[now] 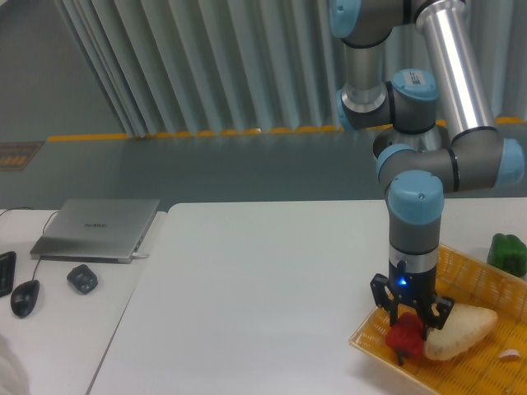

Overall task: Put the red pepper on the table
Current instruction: 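Lift the red pepper out of the tray and carry it away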

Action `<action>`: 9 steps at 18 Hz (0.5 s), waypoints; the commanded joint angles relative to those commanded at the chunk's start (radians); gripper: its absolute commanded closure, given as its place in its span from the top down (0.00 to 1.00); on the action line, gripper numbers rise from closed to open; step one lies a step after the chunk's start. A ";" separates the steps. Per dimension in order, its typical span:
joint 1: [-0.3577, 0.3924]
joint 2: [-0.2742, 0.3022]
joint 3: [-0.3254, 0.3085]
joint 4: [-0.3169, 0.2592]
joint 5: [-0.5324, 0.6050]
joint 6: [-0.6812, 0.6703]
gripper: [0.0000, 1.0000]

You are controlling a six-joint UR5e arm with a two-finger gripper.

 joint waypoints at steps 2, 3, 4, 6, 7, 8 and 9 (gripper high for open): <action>0.017 0.021 0.000 -0.002 -0.009 0.002 0.06; 0.035 0.038 -0.002 -0.009 -0.014 0.009 0.06; 0.054 0.061 -0.009 -0.014 -0.020 0.046 0.06; 0.083 0.087 -0.014 -0.041 -0.032 0.136 0.06; 0.100 0.103 -0.015 -0.060 -0.037 0.165 0.06; 0.121 0.115 -0.017 -0.083 -0.040 0.188 0.06; 0.138 0.120 -0.018 -0.104 -0.044 0.221 0.06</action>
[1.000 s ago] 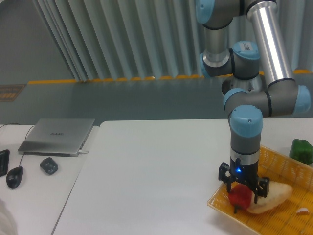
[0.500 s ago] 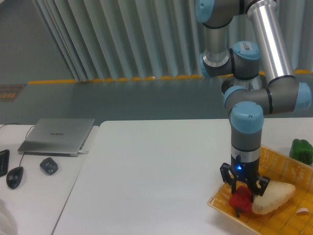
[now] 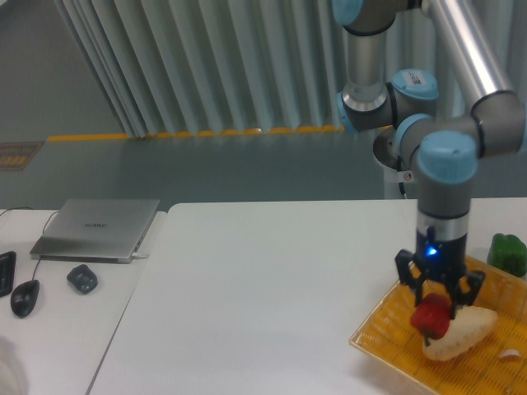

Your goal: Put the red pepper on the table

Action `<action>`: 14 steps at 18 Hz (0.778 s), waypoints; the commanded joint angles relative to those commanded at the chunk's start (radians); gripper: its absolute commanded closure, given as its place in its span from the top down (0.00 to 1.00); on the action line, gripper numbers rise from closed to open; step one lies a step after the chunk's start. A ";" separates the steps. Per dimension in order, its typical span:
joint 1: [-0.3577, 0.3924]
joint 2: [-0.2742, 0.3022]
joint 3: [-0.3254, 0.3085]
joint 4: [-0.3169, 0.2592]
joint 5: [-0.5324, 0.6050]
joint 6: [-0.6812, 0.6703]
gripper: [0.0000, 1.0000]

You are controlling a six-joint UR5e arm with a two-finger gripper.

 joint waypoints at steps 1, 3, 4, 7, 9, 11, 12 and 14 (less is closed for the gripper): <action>0.017 0.014 -0.006 -0.015 0.000 0.032 0.06; 0.066 0.047 -0.035 -0.031 -0.002 0.126 0.06; 0.086 0.060 -0.044 -0.045 -0.002 0.175 0.06; 0.147 0.094 -0.057 -0.098 0.000 0.316 0.06; 0.195 0.112 -0.064 -0.143 0.006 0.415 0.06; 0.259 0.120 -0.097 -0.154 0.035 0.602 0.06; 0.293 0.126 -0.101 -0.163 0.072 0.681 0.06; 0.339 0.129 -0.104 -0.181 0.095 0.781 0.06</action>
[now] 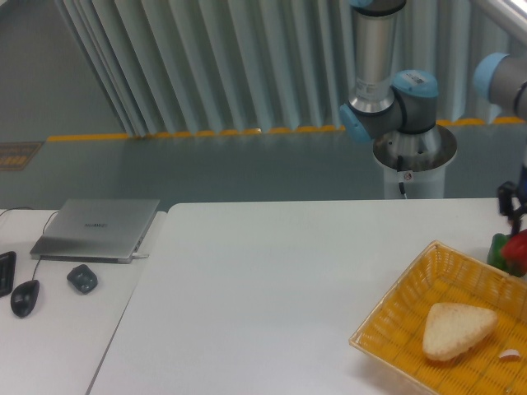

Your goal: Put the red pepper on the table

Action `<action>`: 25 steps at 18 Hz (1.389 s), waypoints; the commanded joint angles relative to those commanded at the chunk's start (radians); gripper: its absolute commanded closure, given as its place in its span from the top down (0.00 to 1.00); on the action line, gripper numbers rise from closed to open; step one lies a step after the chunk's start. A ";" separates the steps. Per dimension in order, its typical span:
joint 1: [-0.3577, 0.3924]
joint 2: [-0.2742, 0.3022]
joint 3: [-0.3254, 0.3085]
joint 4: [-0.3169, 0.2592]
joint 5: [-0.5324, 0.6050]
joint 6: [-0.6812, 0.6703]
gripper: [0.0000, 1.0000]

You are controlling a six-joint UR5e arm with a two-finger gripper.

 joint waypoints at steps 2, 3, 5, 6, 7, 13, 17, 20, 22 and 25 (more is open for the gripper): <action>0.031 -0.002 -0.009 0.002 0.017 0.074 0.06; 0.045 -0.003 -0.014 0.002 0.028 0.104 0.06; 0.066 -0.008 -0.031 0.009 0.044 0.150 0.07; 0.078 -0.009 -0.034 0.009 0.046 0.166 0.07; 0.091 -0.009 -0.038 0.011 0.048 0.181 0.07; 0.117 -0.061 -0.075 0.017 0.068 0.194 0.11; 0.117 -0.069 -0.075 0.026 0.068 0.194 0.11; 0.117 -0.074 -0.077 0.031 0.068 0.195 0.11; 0.115 -0.075 -0.083 0.037 0.068 0.194 0.11; 0.115 -0.077 -0.089 0.038 0.068 0.194 0.16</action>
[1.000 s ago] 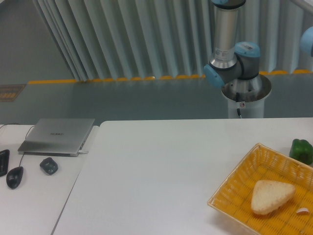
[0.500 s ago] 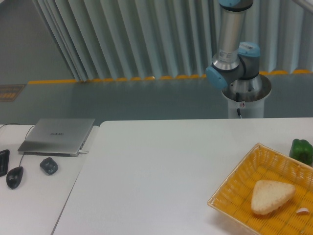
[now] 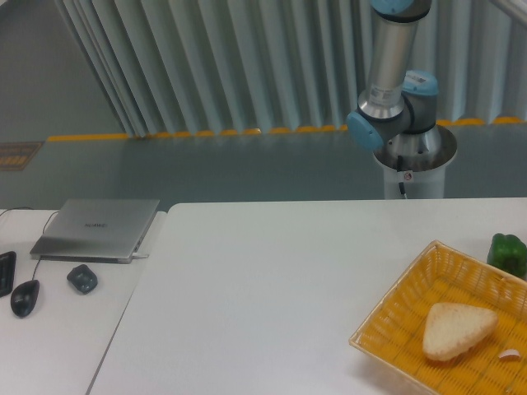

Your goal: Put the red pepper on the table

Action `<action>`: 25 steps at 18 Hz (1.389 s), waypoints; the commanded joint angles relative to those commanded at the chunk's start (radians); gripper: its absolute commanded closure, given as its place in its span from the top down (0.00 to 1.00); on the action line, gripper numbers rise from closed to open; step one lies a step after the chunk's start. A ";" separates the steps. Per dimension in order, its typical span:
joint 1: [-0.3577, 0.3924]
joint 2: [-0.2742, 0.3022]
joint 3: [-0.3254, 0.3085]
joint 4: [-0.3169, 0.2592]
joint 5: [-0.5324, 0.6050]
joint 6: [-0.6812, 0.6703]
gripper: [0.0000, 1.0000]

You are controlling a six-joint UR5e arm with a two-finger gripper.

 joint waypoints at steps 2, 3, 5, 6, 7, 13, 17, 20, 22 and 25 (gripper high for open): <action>0.000 -0.003 0.002 0.000 -0.002 0.002 0.26; 0.000 -0.003 0.000 0.000 0.000 0.002 0.35; -0.002 -0.003 0.000 0.000 0.000 0.003 0.42; -0.002 -0.003 0.002 0.000 -0.002 0.003 0.43; -0.003 -0.003 0.002 0.000 -0.002 0.003 0.45; -0.005 -0.003 0.002 0.000 -0.002 0.003 0.57; -0.009 -0.002 0.002 0.000 -0.002 0.003 1.00; -0.011 0.000 0.006 0.000 -0.002 0.005 1.00; -0.009 0.003 0.015 0.000 -0.002 0.006 1.00; -0.014 0.011 0.047 -0.008 -0.009 0.031 1.00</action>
